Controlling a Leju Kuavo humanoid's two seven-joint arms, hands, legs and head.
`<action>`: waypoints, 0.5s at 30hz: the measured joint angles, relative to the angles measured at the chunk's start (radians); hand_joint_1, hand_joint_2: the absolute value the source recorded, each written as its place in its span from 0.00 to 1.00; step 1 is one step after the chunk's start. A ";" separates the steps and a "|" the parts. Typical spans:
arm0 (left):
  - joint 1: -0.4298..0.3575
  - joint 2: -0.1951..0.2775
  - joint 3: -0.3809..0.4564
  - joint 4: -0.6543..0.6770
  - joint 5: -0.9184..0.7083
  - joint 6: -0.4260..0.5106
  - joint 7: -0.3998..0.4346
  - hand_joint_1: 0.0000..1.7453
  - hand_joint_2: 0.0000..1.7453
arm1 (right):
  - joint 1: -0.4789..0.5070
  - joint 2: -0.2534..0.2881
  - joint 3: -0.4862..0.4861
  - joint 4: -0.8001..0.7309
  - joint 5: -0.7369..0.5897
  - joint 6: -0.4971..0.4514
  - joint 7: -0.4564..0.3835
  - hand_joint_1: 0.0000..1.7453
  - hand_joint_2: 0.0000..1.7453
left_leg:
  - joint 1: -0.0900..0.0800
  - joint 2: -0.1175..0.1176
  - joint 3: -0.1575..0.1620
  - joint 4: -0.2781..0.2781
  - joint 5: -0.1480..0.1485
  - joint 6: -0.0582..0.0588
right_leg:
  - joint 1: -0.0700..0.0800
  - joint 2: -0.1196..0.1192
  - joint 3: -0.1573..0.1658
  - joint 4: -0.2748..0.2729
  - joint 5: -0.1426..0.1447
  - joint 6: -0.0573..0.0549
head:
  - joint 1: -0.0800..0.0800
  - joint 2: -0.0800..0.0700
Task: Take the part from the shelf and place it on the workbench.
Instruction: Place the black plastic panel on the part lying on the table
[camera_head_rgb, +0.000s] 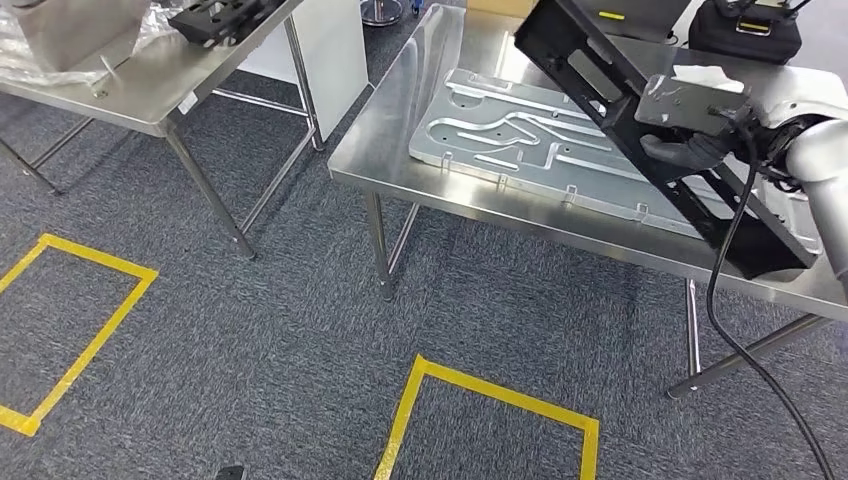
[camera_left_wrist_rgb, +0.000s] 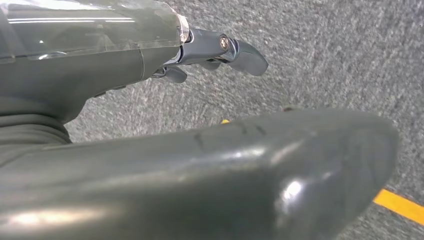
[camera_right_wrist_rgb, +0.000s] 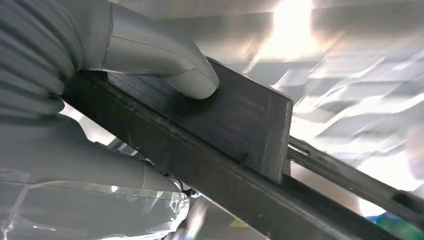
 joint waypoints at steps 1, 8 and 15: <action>0.001 -0.001 0.000 0.000 0.000 0.001 -0.001 0.00 0.00 | 0.001 -0.004 0.023 -0.016 0.085 -0.072 0.008 1.00 1.00 | 0.000 -0.001 0.010 0.001 -0.009 -0.003 | -0.001 -0.002 0.011 -0.064 0.056 -0.001 | 0.000 0.000; -0.010 -0.002 0.006 0.000 0.001 0.011 -0.012 0.00 0.00 | 0.021 -0.023 0.189 -0.184 0.624 -0.274 0.014 1.00 1.00 | -0.005 0.006 0.021 0.034 -0.063 -0.047 | 0.007 -0.002 0.068 -0.196 0.075 -0.054 | -0.001 0.000; -0.012 -0.003 0.021 0.000 0.001 0.013 -0.016 0.00 0.00 | 0.094 -0.022 0.251 -0.242 0.734 -0.286 0.009 1.00 1.00 | -0.002 0.007 -0.167 0.352 -0.138 -0.056 | 0.013 0.001 0.121 -0.201 0.036 -0.068 | -0.001 0.000</action>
